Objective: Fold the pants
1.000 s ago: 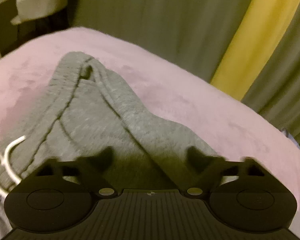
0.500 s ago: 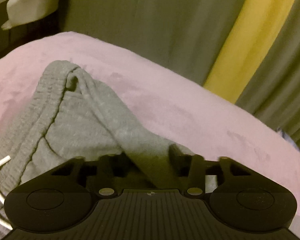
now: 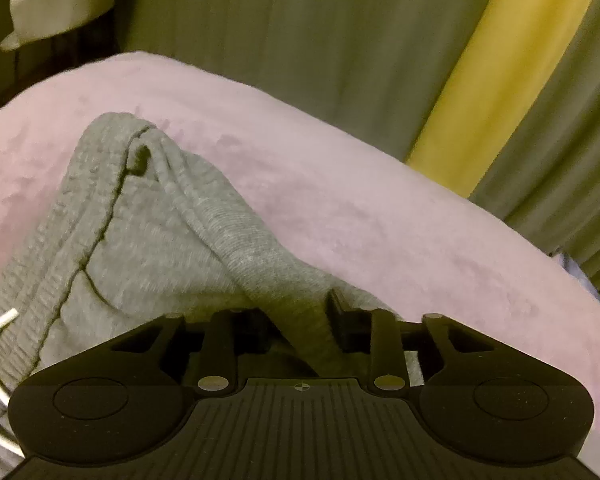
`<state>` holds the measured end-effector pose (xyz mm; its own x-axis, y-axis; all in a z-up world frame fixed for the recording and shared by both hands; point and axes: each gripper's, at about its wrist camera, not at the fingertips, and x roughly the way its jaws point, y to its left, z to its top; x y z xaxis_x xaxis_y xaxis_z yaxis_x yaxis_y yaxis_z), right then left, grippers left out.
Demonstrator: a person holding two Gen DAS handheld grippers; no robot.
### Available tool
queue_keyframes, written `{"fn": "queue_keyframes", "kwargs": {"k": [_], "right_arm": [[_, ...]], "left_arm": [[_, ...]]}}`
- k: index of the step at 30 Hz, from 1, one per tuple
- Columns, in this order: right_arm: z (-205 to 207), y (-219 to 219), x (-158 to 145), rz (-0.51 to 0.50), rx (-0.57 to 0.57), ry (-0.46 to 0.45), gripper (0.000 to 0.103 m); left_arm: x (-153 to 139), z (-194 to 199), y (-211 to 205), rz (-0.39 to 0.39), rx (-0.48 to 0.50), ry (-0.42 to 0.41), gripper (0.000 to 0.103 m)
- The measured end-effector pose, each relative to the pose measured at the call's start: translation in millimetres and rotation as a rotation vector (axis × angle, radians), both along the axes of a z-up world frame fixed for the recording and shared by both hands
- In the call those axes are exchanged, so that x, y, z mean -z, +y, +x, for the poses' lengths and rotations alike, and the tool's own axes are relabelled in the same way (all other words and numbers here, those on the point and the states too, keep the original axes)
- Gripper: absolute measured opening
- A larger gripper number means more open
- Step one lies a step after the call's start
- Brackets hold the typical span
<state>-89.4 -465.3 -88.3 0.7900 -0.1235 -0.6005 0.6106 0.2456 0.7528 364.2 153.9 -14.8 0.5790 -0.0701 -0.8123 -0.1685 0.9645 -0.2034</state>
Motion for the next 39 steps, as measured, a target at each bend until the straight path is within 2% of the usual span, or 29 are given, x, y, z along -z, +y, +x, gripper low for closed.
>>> {"fn": "queue_keyframes", "kwargs": {"k": [1,2,5,8,12,15,17,20,22,24,26,28,29,31,33,35,36,37,38,39], "right_arm": [[2,0,4,0.015,0.005,0.012,0.011],[4,0,8,0.019,0.009,0.027,0.006],[2,4,6,-0.002,0.017,0.026,0.005],[1,6,-14,-0.072,0.022,0.007,0.005],[3,-2,-51,-0.139,0.008,-0.041,0.005],[1,-7,-88,-0.212,-0.011,-0.089,0.004],[-6,-11,-112,-0.272,-0.011,-0.112,0.004],[-29,-19,-131,-0.332,0.009,-0.135,0.004],[-44,-25,-127,-0.344,0.006,-0.106,0.004],[-50,-26,-109,-0.358,-0.012,-0.035,0.005],[-53,-27,-78,-0.363,-0.024,0.075,0.005],[-51,-33,-41,-0.271,-0.020,0.155,0.005],[-48,-33,-24,-0.235,-0.019,0.206,0.005],[-46,-26,-12,-0.269,-0.030,0.227,0.005],[-44,-21,-18,-0.299,-0.044,0.240,0.009],[-45,-25,-21,-0.261,-0.061,0.228,0.010],[-46,-28,-19,-0.245,-0.063,0.223,0.010],[-47,-30,-16,-0.232,-0.066,0.221,0.011],[-47,-31,-15,-0.222,-0.069,0.216,0.011],[-49,-30,-15,-0.221,-0.068,0.208,0.011]], "left_arm": [[-1,-1,2,-0.017,-0.002,-0.001,0.021],[-2,-3,3,-0.029,-0.003,-0.003,0.017],[-12,-11,3,-0.020,0.010,-0.025,0.012],[-36,-29,1,0.009,0.059,-0.090,0.011],[-81,-62,14,-0.033,0.078,-0.156,0.009],[-120,-106,29,-0.086,0.097,-0.229,0.010],[-135,-150,38,-0.099,0.108,-0.265,0.010],[-124,-204,49,-0.104,0.120,-0.235,0.010],[-92,-236,56,-0.083,0.135,-0.176,0.011],[-54,-253,60,-0.064,0.136,-0.086,0.012],[-19,-266,58,-0.035,0.137,0.013,0.012],[0,-273,56,0.020,0.153,0.028,0.017],[-1,-277,56,0.014,0.150,0.015,0.019],[-7,-277,62,-0.033,0.108,-0.007,0.026],[-15,-277,71,-0.047,0.069,-0.035,0.051],[-15,-274,74,-0.044,0.054,-0.063,0.065],[-13,-272,76,-0.057,0.045,-0.062,0.066],[-9,-271,78,-0.079,0.024,-0.040,0.065],[-12,-273,78,-0.094,0.004,-0.020,0.055],[-5,-269,79,-0.100,-0.011,-0.007,0.038]]}}
